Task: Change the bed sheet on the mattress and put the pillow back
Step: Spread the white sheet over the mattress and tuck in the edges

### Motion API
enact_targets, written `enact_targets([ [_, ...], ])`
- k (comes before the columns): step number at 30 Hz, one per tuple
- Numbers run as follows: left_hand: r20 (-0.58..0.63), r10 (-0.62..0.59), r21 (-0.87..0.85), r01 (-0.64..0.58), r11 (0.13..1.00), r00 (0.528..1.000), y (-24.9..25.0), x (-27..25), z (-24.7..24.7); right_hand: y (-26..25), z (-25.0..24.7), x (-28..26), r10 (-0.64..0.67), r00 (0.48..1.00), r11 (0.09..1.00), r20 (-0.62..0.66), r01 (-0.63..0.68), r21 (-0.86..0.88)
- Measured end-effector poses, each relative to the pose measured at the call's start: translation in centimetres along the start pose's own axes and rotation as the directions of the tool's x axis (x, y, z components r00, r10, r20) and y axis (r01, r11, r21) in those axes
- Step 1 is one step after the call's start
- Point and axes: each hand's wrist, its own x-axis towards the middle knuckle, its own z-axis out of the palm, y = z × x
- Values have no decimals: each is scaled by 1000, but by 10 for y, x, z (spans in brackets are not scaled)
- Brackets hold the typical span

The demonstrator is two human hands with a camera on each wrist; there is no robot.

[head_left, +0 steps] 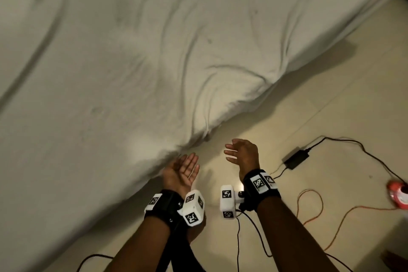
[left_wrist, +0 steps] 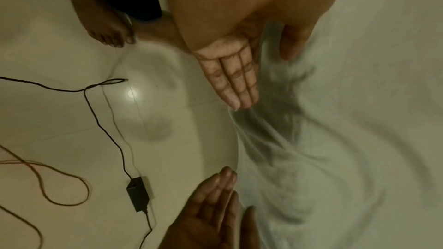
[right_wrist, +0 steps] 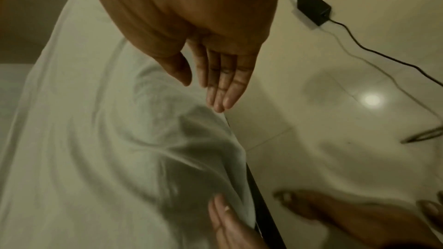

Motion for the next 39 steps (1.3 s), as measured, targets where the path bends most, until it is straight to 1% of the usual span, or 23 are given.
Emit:
enact_targets([
  [2, 59, -6, 43, 3, 999, 998, -4, 3, 23, -18, 4, 19, -58, 997, 996, -45, 61, 72],
  [3, 81, -15, 77, 8, 997, 997, -5, 7, 34, -29, 8, 33, -67, 997, 993, -41, 71, 97],
  [6, 100, -43, 134, 30, 991, 994, -5, 21, 51, -57, 24, 76, -41, 999, 986, -8, 42, 160],
  [8, 97, -69, 151, 54, 987, 993, -1, 31, 60, -69, 32, 98, -61, 998, 993, -26, 64, 99],
  [10, 69, -94, 140, 84, 987, 993, 2, 37, 64, -66, 32, 110, -118, 993, 992, -27, 120, 48],
  [11, 72, -107, 140, 96, 985, 992, 2, 37, 65, -63, 30, 110, -141, 990, 989, -9, 142, 36],
  [13, 68, -105, 147, 94, 985, 992, -1, 37, 71, -60, 24, 106, -167, 986, 984, 18, 168, -52],
  [14, 57, -105, 144, 96, 985, 993, -2, 38, 74, -57, 17, 106, -182, 983, 980, -11, 180, -89],
  [15, 43, -107, 142, 99, 985, 993, -3, 39, 77, -55, 6, 109, -179, 981, 981, -80, 172, -83],
  [16, 36, -106, 136, 101, 986, 994, -4, 41, 77, -55, -6, 111, -141, 975, 990, -172, 139, -20],
  [17, 25, -109, 123, 105, 987, 994, -4, 43, 78, -57, -18, 115, -67, 966, 994, -249, 86, 68],
  [18, 20, -115, 98, 112, 989, 993, -3, 46, 81, -61, -29, 121, 6, 963, 990, -271, 31, 135],
  [19, 20, -127, 74, 125, 989, 992, -3, 49, 83, -61, -37, 126, 57, 969, 989, -242, -21, 146],
  [20, 26, -137, 63, 135, 989, 990, -5, 52, 85, -59, -41, 133, 72, 985, 993, -159, -55, 106],
  [21, 36, -146, 65, 143, 988, 989, -7, 53, 88, -58, -40, 138, 60, 997, 997, -39, -57, 56],
  [22, 35, -151, 68, 148, 987, 988, -10, 55, 90, -55, -35, 143, 51, 994, 999, 96, -52, 10],
  [24, 12, -154, 50, 153, 987, 988, -15, 60, 94, -55, -21, 151, 40, 956, 997, 290, -21, -69],
  [26, -4, -152, 32, 153, 988, 988, -17, 63, 98, -56, -13, 157, -9, 930, 988, 367, 65, -141],
  [27, -6, -151, 15, 151, 988, 988, -18, 65, 98, -57, -13, 160, -17, 926, 980, 377, 91, -178],
  [30, -26, -144, 0, 144, 990, 989, -20, 69, 101, -64, -15, 162, 9, 911, 971, 412, 91, -221],
  [34, -72, -125, 6, 125, 992, 990, -20, 69, 106, -74, -8, 163, -19, 916, 939, 401, 154, -308],
  [36, -90, -106, -20, 105, 994, 990, -20, 66, 112, -79, -9, 162, -41, 929, 929, 368, 171, -328],
  [39, -113, -73, -27, 71, 997, 991, -25, 62, 120, -86, -37, 162, -41, 963, 913, 267, 145, -382],
])
